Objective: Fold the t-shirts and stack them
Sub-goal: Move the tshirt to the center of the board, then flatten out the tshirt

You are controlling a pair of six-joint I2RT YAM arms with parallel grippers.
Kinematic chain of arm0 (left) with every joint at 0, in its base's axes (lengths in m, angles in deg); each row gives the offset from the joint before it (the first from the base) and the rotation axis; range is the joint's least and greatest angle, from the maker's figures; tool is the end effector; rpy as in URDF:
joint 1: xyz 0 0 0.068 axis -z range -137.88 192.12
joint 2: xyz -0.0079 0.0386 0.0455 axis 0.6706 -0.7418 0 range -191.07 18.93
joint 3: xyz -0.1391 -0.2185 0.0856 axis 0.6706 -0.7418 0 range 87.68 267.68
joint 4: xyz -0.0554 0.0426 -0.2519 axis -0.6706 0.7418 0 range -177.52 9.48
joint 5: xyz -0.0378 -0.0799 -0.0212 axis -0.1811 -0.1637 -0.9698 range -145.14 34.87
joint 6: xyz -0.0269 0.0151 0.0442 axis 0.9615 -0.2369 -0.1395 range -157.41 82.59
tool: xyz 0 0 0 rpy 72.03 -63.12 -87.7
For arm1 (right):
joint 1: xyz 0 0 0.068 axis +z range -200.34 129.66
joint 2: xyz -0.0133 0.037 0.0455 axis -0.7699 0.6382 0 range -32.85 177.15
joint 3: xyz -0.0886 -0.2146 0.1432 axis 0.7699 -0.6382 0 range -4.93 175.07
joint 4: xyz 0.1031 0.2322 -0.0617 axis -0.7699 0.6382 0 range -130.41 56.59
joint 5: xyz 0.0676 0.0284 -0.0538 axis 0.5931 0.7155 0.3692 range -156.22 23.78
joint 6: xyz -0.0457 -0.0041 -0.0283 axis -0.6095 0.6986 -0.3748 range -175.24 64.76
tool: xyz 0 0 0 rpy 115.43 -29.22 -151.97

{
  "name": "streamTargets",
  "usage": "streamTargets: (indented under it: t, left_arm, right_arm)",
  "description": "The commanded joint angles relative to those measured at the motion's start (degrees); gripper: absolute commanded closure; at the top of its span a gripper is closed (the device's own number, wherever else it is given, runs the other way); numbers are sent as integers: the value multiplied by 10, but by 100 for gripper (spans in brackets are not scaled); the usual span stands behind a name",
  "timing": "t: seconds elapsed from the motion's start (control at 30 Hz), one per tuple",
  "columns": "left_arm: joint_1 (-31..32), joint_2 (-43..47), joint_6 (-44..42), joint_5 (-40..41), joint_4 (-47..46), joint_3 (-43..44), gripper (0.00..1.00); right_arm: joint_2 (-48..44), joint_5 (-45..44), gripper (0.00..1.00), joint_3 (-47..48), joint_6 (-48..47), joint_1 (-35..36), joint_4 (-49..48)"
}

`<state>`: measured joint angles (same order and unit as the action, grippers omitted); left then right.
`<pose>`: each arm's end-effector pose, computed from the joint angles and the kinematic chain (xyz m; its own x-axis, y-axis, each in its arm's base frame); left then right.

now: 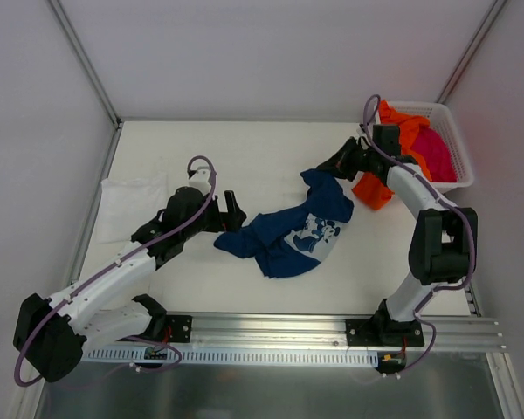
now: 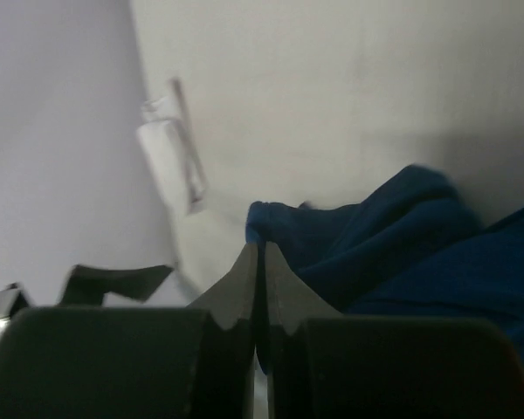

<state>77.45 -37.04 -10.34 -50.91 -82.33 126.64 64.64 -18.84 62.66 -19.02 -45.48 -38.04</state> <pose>0.1854 -0.1283 0.2766 -0.5116 -0.1936 -0.8371 0.3239 0.8589 -0.3966 0.3761 0.0583 0.2528 -0.8294 0.3310 -0.4500 -0.2321 0.5285 0.8166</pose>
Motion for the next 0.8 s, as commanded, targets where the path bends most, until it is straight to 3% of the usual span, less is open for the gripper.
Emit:
streamTargets:
  t: [0.0,0.1,0.17,0.23,0.33,0.47,0.5,0.53,0.57,0.63,0.77]
  left_arm:
    - [5,-31,-19,-40,-29,30,1]
    - [5,-50,-27,-99,-89,23,1]
    - [5,-67,-27,-125,-128,24,1]
    - [5,-83,-25,-185,-166,33,1]
    - [4,-120,-12,-259,-208,46,1]
    - [4,-173,-4,-282,-224,72,1]
    - [4,-179,-4,-282,-229,74,1]
    - [4,-192,-4,-281,-234,77,1]
    - [4,-198,-5,-280,-242,86,1]
    - [-2,-230,-5,-285,-249,96,1]
    - [-19,-309,28,-358,-294,130,1]
  right_arm:
    - [-57,-262,99,126,-297,38,284]
    - [-87,-339,93,115,-319,43,301]
    - [-104,-468,90,114,-342,54,343]
    - [-131,-592,83,99,-362,66,366]
    - [-155,-675,68,84,-393,71,402]
    - [-186,-702,32,54,-403,75,418]
    - [-199,-687,21,42,-404,75,411]
    - [-228,-626,17,15,-405,75,380]
    - [-244,-591,1,2,-402,76,359]
    - [-266,-522,1,-21,-381,81,318]
    - [-253,-511,0,-19,-370,116,295]
